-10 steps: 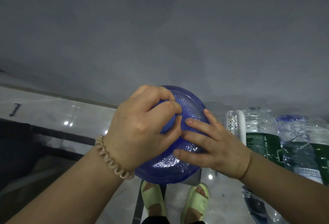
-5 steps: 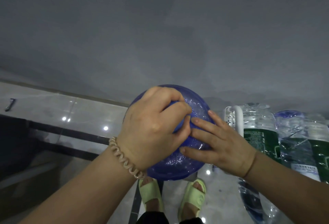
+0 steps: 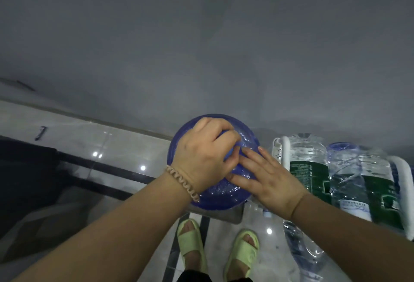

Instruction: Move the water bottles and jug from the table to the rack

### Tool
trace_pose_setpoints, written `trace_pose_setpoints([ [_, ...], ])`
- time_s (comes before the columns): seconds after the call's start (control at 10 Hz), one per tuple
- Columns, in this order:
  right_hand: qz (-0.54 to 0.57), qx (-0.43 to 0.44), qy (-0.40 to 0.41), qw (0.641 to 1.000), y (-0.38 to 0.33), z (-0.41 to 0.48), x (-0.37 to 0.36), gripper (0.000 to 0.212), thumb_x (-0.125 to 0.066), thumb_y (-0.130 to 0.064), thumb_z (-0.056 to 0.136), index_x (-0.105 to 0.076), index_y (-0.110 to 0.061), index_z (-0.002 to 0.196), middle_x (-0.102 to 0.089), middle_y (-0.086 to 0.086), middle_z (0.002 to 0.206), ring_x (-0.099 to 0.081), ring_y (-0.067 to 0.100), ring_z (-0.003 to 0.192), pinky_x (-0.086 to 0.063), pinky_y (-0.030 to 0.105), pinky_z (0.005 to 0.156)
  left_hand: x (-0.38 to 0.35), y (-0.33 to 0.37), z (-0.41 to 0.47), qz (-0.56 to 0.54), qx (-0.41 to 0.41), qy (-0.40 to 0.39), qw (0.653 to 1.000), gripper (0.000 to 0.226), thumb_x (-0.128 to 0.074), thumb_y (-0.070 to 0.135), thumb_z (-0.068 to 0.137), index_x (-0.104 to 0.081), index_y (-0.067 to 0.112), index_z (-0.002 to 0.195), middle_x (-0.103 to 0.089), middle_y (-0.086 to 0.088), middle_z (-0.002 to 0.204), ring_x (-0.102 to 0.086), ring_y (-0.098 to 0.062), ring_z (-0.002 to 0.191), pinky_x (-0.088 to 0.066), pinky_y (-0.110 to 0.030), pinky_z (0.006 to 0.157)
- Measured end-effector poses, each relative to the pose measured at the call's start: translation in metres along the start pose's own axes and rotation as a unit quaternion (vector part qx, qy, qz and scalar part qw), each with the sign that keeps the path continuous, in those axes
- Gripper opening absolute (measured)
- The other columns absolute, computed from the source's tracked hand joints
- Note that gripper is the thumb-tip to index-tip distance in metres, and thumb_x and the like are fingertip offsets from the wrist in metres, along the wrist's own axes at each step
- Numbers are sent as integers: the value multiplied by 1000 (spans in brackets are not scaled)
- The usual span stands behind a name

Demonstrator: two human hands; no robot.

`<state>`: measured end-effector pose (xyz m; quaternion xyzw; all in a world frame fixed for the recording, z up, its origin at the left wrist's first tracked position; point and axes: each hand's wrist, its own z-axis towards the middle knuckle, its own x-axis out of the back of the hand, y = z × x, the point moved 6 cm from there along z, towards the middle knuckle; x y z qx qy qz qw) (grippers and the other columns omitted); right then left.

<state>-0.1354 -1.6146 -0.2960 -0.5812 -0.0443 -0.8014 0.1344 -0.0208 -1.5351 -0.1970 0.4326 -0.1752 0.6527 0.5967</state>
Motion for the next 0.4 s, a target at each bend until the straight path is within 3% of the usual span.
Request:
trace_pose_setpoints([
  [0.2, -28, 0, -66, 997, -6, 1, 1, 96, -73, -3, 66, -25, -27, 145, -21, 12, 150, -21, 34, 139, -26, 57, 107, 0, 7, -3, 60, 25, -74, 995, 13, -66, 21, 74, -67, 12, 83, -64, -5, 93, -57, -25, 82, -50, -37, 63],
  [0.3, -53, -5, -115, 992, -12, -2, 9, 111, -75, -10, 62, -9, -28, 150, -16, 11, 153, -17, 33, 140, -22, 55, 108, 6, 12, -4, 91, 56, -147, 983, 26, -67, 28, 70, -64, 15, 91, -62, -5, 103, -56, -27, 93, -48, -37, 73],
  [0.4, -55, -42, -159, 985, -18, -8, 22, 120, -78, -15, 55, -5, -26, 150, -25, 12, 153, -25, 32, 139, -21, 50, 108, 9, 18, -18, 111, 94, -223, 964, 56, -70, 35, 71, -55, 19, 123, -50, -10, 133, -46, -31, 122, -39, -42, 97],
])
